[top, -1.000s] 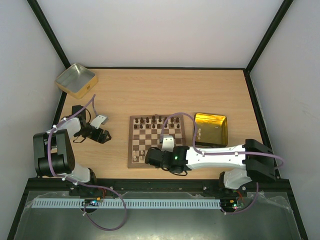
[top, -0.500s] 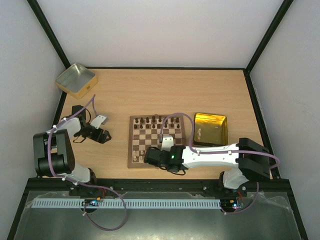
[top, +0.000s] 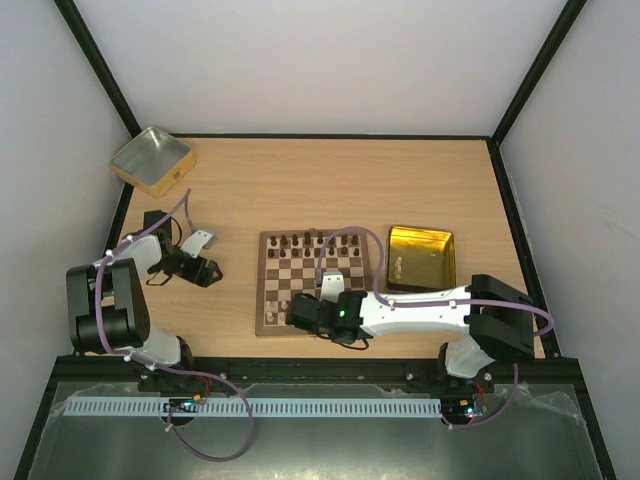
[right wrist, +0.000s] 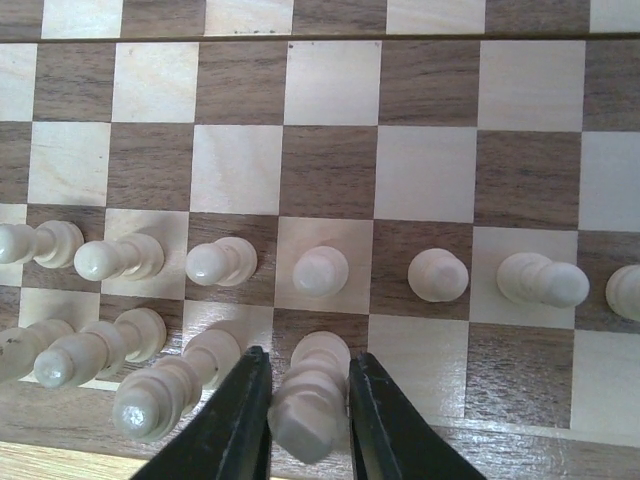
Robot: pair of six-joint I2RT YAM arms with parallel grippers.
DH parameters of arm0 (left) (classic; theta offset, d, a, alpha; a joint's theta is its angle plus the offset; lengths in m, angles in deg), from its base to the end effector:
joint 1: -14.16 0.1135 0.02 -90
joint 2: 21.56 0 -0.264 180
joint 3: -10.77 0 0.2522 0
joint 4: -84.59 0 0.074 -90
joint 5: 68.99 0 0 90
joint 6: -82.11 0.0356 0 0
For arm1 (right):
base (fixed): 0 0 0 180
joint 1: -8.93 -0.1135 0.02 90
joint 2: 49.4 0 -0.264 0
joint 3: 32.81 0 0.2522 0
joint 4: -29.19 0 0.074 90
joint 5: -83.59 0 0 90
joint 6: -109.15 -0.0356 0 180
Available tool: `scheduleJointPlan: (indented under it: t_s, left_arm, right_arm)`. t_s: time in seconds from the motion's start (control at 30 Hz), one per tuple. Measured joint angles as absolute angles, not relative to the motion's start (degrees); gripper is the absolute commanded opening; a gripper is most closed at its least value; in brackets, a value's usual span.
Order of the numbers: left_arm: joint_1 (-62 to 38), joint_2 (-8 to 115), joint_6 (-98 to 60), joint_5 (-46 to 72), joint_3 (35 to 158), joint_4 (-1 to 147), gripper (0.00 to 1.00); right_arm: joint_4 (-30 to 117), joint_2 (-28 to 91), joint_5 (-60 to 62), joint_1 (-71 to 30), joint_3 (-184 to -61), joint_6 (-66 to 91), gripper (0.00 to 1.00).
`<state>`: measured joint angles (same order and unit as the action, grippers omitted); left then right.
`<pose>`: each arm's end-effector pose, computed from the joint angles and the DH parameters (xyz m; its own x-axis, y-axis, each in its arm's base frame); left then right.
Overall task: Set up the chess pieces on the board
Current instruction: Place the chess piece on the chessboard.
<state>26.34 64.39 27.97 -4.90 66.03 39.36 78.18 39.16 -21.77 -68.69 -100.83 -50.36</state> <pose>0.2418 0.0363 0.1453 -0.8187 0.3623 -0.4454 0.4858 0.8506 -0.2010 0.0708 0.2787 0.1874 -0.9340 -0.0419 -0.3549 -0.1346 0.9612 0.2407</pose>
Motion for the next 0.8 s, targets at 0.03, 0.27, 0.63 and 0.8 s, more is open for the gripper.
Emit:
scheduleJointPlan:
  t_s: [0.03, 0.27, 0.63, 0.8]
  left_arm:
    - [26.34, 64.39, 27.97, -4.9, 66.03, 39.38, 0.84]
    - [26.34, 64.39, 27.97, -4.9, 66.03, 39.36, 0.84]
    - [26.34, 64.33, 27.97, -4.9, 65.94, 39.41, 0.84]
    - [26.34, 64.33, 27.97, -4.9, 65.94, 39.41, 0.84]
  right_arm:
    - [78.2, 39.18, -21.72, -68.69, -100.83, -50.21, 0.24]
    - [78.22, 39.18, -21.48, -68.69, -100.83, -50.21, 0.29]
    - [78.92, 39.02, -22.49, -68.39, -102.08, -50.27, 0.29]
    - [80.32, 38.13, -23.65, -67.69, -103.06, -50.23, 0.29]
